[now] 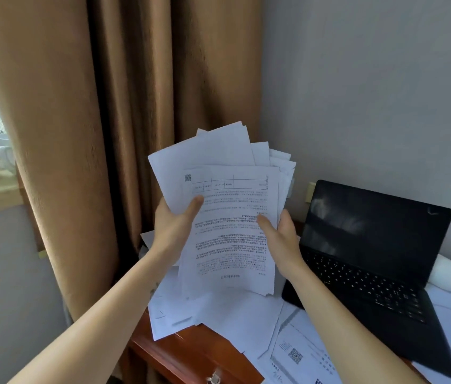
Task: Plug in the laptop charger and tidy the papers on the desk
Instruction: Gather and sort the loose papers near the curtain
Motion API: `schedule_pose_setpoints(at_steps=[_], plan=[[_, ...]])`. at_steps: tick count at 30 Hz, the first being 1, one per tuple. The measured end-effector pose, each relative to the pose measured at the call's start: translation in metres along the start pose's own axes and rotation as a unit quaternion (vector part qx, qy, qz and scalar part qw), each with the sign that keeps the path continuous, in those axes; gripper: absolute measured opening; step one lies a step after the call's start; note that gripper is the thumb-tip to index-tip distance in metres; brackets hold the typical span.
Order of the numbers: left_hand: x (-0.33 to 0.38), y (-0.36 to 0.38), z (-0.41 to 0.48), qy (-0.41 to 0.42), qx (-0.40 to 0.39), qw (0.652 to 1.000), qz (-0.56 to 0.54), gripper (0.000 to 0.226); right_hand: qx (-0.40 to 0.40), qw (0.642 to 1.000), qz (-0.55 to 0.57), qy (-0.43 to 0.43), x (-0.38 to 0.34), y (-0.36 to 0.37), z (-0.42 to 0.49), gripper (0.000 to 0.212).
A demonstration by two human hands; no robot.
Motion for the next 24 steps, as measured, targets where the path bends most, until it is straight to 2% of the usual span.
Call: schedule_pose_setpoints(at_steps=[5,9,11,13,15,18,24], plan=[[0.000,0.000,-0.007,-0.003,0.001,1.000,-0.024,0.033,0.048,0.998,0.026,-0.006,0.007,-0.015,-0.007,0.024],[0.013,0.003,-0.004,0.029,0.014,0.999,-0.021,0.054,0.066,0.996,0.037,-0.044,-0.006,-0.019,-0.015,0.027],[0.020,0.006,-0.004,0.056,0.019,0.998,0.001,0.056,0.072,0.995,0.031,-0.067,-0.012,-0.019,-0.018,0.028],[0.022,0.010,-0.007,0.079,0.008,0.997,0.026,0.059,0.091,0.992,0.029,-0.083,-0.014,-0.020,-0.021,0.031],[0.016,0.013,-0.011,0.086,-0.008,0.995,0.042,0.074,0.110,0.990,0.038,-0.085,-0.013,-0.023,-0.021,0.034],[0.005,0.010,-0.012,0.074,-0.005,0.996,0.053,0.090,0.087,0.993,0.017,-0.084,-0.013,-0.016,-0.020,0.030],[-0.003,0.006,-0.015,0.049,-0.017,0.997,0.061,0.082,0.038,0.997,-0.010,-0.065,-0.004,-0.007,-0.015,0.030]])
Point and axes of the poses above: each hand's wrist, its own z-axis towards the middle knuckle, its own y-axis out of the palm, x = y × z, the point moved 8 cm from there along z, towards the middle knuckle, and after that the axes turned 3 degrees about y, right-handed, at the moved point
